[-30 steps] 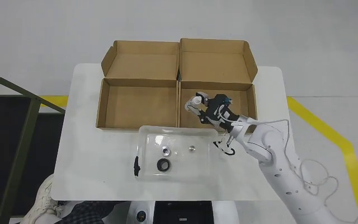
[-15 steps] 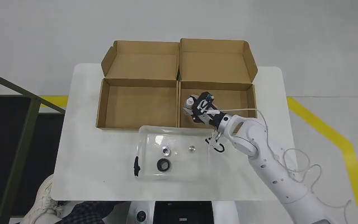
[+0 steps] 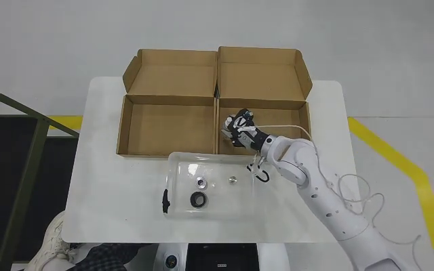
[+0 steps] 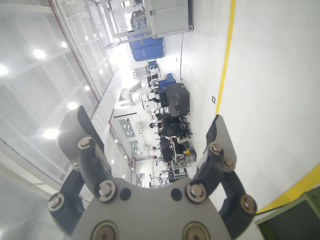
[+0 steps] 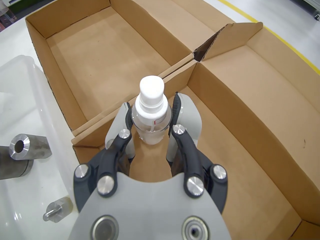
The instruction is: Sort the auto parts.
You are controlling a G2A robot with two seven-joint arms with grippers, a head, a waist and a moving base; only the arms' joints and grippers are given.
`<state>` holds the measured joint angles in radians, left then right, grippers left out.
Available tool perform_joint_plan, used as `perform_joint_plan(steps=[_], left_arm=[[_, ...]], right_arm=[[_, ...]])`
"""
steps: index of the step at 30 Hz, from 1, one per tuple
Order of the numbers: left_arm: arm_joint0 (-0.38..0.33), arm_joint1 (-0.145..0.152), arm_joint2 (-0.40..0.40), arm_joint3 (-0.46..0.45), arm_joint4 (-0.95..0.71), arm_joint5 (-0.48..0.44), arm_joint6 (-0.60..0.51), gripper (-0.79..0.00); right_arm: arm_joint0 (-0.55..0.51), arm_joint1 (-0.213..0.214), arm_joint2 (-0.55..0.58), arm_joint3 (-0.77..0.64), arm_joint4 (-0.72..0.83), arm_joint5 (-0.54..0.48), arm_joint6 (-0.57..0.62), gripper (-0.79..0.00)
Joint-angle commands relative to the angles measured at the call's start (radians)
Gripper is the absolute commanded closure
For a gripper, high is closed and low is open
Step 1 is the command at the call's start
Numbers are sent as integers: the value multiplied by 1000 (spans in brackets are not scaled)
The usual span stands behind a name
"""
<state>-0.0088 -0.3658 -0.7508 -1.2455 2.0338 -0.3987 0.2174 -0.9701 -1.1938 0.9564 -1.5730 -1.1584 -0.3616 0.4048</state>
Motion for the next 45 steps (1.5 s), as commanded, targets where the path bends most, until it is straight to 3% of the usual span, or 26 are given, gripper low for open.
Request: perform_joint_plan(steps=[1,6,18,29,45], left_arm=[[0,0,0,0,0,0,0,-785],[0,0,0,0,0,0,0,-785],[0,0,0,0,0,0,0,-785],[0,0,0,0,0,0,0,-785],[0,0,0,0,0,0,0,-785]], right_arm=[[2,-2,-2,1,-3,7,13,-385],[1,-5,-4,-2,-8,11,20,-785],[-54,6,71,-83,38,-44,-18,-785],[-120,38,174,-276,68,-186,128,-785],[-388,81,247,-550,-60,-290,175,-785]])
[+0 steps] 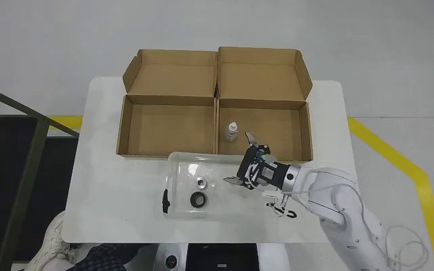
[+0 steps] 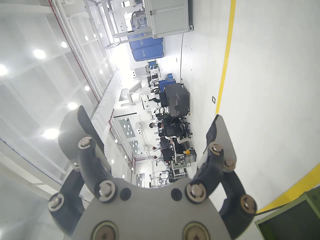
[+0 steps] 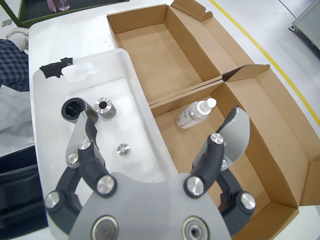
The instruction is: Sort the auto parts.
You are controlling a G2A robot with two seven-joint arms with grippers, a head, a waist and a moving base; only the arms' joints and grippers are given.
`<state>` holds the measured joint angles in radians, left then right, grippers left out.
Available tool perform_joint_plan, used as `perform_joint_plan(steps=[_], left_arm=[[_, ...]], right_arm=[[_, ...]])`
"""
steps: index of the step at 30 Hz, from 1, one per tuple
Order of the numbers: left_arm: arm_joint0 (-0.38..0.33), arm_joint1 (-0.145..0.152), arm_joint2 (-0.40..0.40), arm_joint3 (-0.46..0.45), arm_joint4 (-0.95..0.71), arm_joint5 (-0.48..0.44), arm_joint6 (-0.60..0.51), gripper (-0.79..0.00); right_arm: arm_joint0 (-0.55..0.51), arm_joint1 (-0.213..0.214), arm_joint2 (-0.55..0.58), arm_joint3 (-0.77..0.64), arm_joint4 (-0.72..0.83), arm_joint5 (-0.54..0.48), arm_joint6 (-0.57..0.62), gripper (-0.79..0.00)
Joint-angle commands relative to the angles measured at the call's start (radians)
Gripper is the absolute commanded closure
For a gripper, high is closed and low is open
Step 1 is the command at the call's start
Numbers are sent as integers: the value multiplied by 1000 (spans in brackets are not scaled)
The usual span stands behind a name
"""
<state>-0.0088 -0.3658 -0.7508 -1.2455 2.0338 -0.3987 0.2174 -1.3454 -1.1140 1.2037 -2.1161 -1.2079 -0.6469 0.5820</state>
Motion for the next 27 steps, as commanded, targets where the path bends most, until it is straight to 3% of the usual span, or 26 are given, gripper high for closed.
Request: perform_joint_plan(steps=[1,12,27], left_arm=[[0,0,0,0,0,0,0,-785],[0,0,0,0,0,0,0,-785],[0,0,0,0,0,0,0,-785]], right_arm=[[-26,3,-2,-14,-24,-11,-4,-785],[-94,14,-47,-28,-156,-38,-24,-785],[-61,11,-135,62,-222,-27,11,-785]])
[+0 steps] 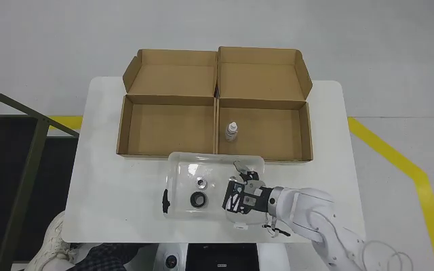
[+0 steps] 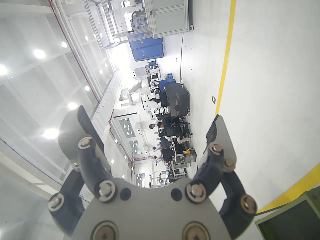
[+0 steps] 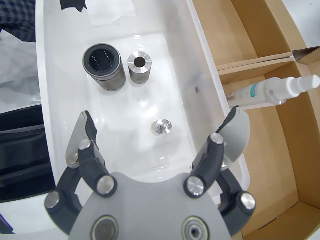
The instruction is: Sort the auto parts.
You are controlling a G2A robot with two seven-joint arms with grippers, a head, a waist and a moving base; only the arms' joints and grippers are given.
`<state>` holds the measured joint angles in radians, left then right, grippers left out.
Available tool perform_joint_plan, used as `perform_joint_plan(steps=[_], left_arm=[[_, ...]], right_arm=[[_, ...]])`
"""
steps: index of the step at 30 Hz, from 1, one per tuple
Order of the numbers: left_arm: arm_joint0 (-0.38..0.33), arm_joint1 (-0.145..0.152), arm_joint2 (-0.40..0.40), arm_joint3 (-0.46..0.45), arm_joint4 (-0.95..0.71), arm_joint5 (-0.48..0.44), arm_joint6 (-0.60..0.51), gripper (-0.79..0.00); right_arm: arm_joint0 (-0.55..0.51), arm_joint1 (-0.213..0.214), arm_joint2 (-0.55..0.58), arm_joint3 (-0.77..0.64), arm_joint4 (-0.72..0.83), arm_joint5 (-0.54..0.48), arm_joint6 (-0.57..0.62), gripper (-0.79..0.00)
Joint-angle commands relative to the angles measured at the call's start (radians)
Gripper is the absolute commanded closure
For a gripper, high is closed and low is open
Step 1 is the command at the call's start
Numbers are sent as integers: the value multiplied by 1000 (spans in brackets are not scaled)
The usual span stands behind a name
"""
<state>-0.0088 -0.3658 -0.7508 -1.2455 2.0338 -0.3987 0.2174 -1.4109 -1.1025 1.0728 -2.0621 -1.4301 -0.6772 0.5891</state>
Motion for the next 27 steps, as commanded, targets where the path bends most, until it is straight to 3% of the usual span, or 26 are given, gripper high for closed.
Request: perform_joint_plan(steps=[1,6,10,12,23,27], left_arm=[[0,0,0,0,0,0,0,-785],[0,0,0,0,0,0,0,-785],[0,0,0,0,0,0,0,-785],[0,0,0,0,0,0,0,-785],[0,0,0,0,0,0,0,-785],[0,0,0,0,0,0,0,-785]], right_arm=[[9,-1,-9,16,1,6,8,-763],[34,-5,-28,52,6,21,35,-674],[51,-8,-41,72,8,38,56,-486],[58,-9,-48,79,6,45,68,-434],[86,-16,-77,105,-4,86,128,-369],[98,-18,-84,123,-2,92,136,-305]])
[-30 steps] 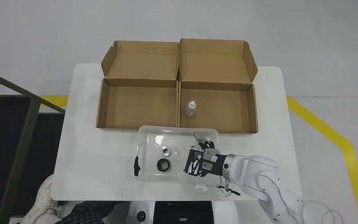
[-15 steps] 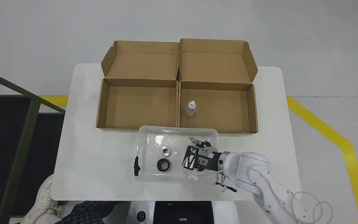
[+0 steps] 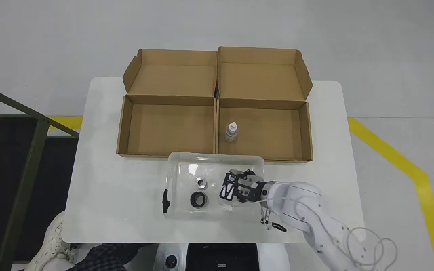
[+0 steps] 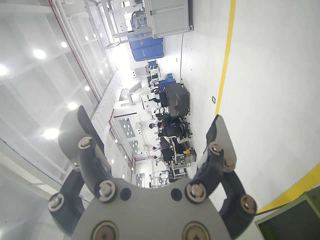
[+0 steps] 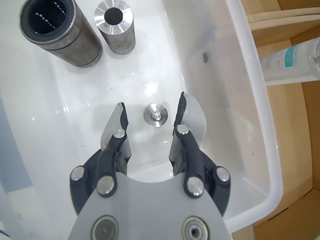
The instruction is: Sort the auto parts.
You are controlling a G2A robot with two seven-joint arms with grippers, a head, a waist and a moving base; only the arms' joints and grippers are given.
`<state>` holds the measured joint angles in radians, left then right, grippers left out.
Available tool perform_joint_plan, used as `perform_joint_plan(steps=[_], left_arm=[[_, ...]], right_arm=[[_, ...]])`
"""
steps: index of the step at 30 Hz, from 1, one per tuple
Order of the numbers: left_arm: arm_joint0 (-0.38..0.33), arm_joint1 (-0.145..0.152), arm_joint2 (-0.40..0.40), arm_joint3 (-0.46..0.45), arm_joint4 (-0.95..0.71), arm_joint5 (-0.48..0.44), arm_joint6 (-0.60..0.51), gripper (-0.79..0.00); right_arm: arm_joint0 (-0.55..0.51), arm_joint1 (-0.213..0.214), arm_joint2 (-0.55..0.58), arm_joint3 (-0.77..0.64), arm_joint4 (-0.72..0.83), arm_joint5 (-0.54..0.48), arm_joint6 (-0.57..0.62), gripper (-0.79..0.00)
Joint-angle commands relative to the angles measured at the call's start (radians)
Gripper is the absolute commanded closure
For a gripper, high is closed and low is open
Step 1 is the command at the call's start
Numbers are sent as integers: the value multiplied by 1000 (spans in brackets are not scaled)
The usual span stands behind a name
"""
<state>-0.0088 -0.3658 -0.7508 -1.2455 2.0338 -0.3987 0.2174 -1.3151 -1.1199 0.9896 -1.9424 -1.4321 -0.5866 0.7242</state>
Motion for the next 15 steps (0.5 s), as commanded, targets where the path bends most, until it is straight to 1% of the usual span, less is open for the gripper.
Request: perform_joint_plan(steps=[1,3,6,15], left_arm=[[0,0,0,0,0,0,0,-785],[0,0,0,0,0,0,0,-785],[0,0,0,0,0,0,0,-785],[0,0,0,0,0,0,0,-785]], right_arm=[[5,-1,-3,6,0,1,4,-283],[9,-1,-6,10,-2,3,7,-225],[12,-2,-9,11,-3,6,11,-6],[1,2,0,-33,11,-17,10,0]])
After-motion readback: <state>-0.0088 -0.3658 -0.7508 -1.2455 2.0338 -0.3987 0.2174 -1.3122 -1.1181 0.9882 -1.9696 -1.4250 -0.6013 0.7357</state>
